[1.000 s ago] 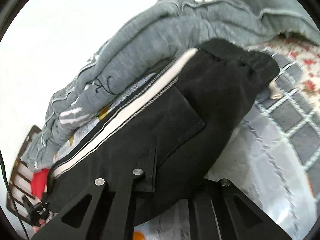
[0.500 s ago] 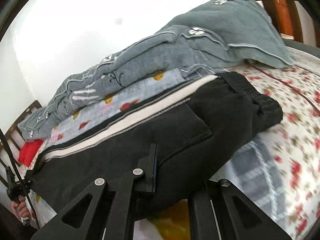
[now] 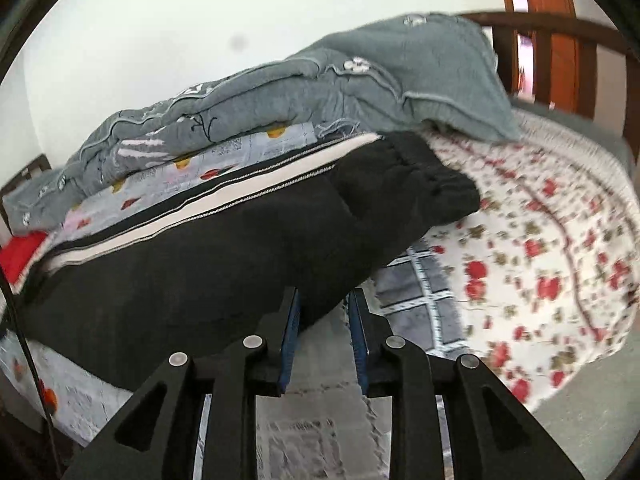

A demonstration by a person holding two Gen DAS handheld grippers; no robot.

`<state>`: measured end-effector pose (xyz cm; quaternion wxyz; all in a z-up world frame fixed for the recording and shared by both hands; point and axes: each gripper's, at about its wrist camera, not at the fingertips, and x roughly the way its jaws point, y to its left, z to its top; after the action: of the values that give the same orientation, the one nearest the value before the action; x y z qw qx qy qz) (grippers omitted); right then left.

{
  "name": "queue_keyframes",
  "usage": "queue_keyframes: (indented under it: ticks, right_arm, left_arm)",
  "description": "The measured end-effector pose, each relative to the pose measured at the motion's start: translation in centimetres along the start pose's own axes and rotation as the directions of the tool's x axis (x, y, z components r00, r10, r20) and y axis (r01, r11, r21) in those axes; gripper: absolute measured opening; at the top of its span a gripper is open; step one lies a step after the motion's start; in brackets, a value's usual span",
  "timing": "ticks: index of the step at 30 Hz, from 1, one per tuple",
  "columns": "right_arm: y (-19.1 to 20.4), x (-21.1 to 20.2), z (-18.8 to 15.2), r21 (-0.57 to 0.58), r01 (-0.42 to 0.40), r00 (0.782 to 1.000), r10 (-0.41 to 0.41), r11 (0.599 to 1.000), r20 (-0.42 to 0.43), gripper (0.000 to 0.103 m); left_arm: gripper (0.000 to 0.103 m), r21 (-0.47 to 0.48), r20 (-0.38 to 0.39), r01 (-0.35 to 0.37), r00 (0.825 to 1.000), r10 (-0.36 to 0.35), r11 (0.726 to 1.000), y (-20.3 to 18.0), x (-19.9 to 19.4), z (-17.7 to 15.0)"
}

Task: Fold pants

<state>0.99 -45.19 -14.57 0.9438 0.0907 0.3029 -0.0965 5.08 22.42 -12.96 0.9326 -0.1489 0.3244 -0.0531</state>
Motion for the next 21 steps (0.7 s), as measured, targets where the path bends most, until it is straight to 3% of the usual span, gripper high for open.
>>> queue_keyframes:
  ticks: [3,11,13,15,17,21]
  right_arm:
    - [0.8,-1.3,0.1,-0.017,0.022,0.999,-0.022,1.000,0.030,0.024]
    - [3.9,-3.2,1.8,-0.009,-0.035,0.994,0.035,0.999,0.104,0.024]
    - [4.9,-3.0,2.0,-0.028,-0.038,0.994,0.040,0.999,0.101,0.024]
    - [6.0,-2.5,2.1,-0.043,-0.044,0.994,0.048,0.998,0.097,0.024]
    - [6.9,-2.0,2.2,-0.053,-0.051,0.994,0.056,0.997,0.091,0.024]
    - [8.9,-0.3,2.6,-0.068,-0.061,0.995,0.067,0.996,0.076,0.024]
  left_arm:
    - [0.051,0.040,0.027,-0.074,0.997,0.073,0.996,0.1,-0.5,1.1]
    - [0.050,0.100,0.004,-0.148,0.989,0.148,0.984,1.4,2.8,3.1]
    - [0.043,0.141,0.004,-0.189,0.982,0.190,0.972,1.2,3.7,3.1]
    - [0.027,0.181,0.003,-0.248,0.968,0.252,0.952,1.2,5.0,3.2]
    - [0.021,0.196,-0.009,-0.280,0.958,0.287,0.940,1.5,6.1,3.5]
    - [0.013,0.110,0.042,-0.248,0.969,0.245,0.963,2.7,6.4,5.9]
